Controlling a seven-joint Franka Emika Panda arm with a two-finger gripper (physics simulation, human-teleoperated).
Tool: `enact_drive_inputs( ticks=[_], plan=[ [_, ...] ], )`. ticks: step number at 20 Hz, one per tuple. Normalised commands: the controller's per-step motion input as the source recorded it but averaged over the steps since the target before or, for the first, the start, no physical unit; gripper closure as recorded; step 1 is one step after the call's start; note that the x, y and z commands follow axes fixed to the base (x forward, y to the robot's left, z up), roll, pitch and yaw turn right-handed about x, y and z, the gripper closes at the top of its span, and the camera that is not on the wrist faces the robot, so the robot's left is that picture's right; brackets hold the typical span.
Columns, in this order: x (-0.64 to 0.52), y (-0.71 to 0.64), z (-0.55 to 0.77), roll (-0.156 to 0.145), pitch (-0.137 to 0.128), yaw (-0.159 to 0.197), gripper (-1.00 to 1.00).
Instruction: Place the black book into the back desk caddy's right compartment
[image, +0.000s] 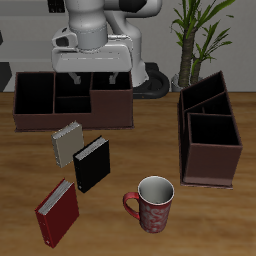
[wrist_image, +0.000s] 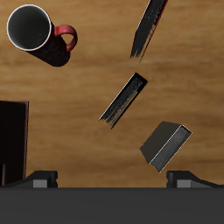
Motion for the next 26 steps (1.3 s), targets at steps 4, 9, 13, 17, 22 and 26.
enact_drive_inputs(
  ticks=[4,9,13,17,22,26],
  plan=[
    [0.15,-0.30,-0.06,-0.010,-0.011,-0.025,-1.00],
    [0.20,-0.37,-0.10,-0.021,-0.033,-0.027,-1.00],
    [0.14,-0.33,-0.07,-0.041,-0.056,-0.079,-1.00],
    [0.08,-0.13,-0.16,-0.030,-0.049,-0.083,-1.00],
    [0.16,0.08,-0.20,-0.006,-0.049,-0.082,-1.00],
    [0.12,0.13,-0.16,-0.008,0.000,-0.034,-1.00]
  ],
)
